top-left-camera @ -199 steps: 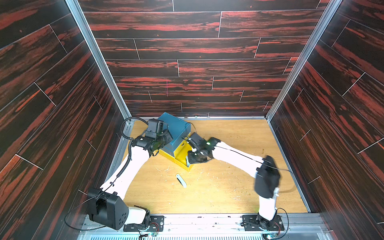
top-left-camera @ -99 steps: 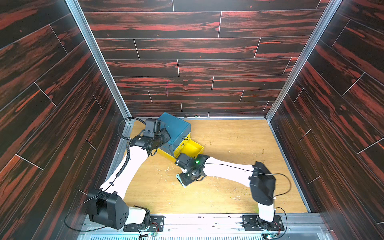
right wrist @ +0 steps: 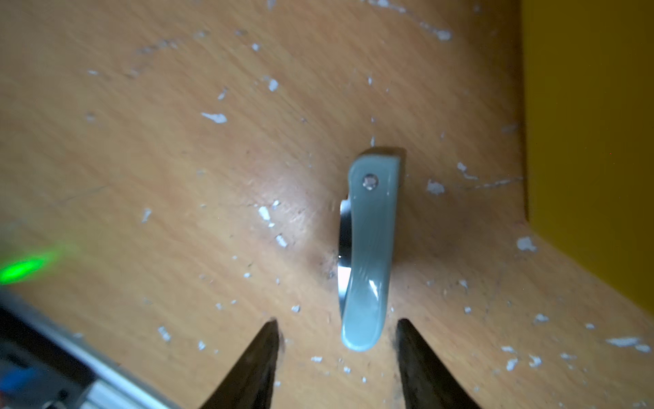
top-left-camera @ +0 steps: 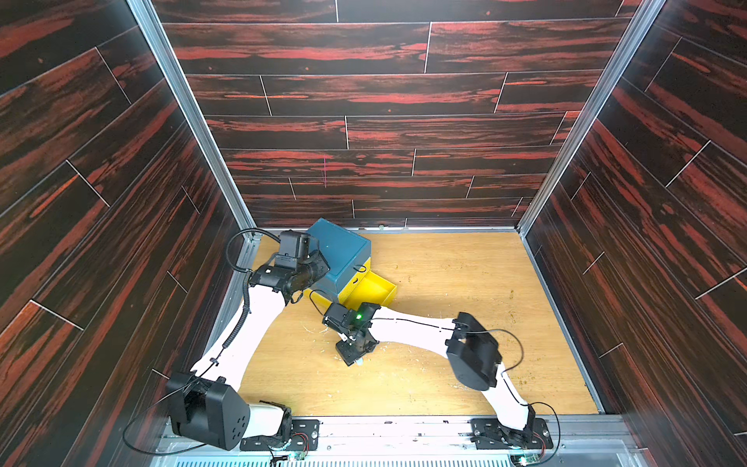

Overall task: Place the fruit knives into the drawer by color
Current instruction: Pick up the fruit knife from the center of the board.

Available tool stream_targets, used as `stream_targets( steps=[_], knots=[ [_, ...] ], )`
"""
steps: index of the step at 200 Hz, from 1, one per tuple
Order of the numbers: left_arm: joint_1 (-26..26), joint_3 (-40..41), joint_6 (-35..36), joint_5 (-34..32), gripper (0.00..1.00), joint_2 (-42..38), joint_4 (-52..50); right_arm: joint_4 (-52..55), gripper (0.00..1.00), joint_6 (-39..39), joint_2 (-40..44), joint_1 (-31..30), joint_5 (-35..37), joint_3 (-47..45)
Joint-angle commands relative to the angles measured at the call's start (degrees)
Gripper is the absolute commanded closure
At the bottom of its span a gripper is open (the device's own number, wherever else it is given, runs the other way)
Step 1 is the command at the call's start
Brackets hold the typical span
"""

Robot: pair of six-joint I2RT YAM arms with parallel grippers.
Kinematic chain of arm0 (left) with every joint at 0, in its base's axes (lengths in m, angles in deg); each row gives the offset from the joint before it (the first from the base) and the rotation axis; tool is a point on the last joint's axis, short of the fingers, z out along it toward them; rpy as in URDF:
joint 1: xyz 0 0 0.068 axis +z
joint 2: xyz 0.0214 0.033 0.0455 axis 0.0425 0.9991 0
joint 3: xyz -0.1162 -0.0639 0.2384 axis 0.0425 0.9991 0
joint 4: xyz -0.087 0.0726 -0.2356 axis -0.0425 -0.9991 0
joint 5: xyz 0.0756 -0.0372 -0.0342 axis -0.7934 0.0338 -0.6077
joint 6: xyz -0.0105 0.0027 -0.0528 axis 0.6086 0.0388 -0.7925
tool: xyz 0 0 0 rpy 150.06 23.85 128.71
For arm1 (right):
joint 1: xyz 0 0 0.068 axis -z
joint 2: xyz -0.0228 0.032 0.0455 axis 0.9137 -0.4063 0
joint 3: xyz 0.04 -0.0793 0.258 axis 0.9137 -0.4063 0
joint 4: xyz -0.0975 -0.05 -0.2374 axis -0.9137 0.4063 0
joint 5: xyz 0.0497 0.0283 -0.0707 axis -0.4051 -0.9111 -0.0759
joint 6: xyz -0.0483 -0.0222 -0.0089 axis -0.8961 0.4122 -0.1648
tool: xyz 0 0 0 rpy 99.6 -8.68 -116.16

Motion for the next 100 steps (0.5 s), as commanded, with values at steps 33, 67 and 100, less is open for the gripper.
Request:
stream_targets(
  steps=[33, 67, 100],
  knots=[
    [0.4, 0.6, 0.4, 0.2, 1.0, -2.1, -2.1, 2.7, 0.43, -0.8, -4.0, 0.2, 0.8, 4.0],
    [0.4, 0.3, 0.8, -0.3, 1.0, -2.5, -2.6, 3.4, 0.45, -1.3, -5.9, 0.6, -0.9, 5.4],
    [0.4, 0.1, 0.7, -0.1, 1.0, -2.1, -2.4, 6.0, 0.47, -1.7, -8.2, 0.5, -2.1, 8.4]
  ],
)
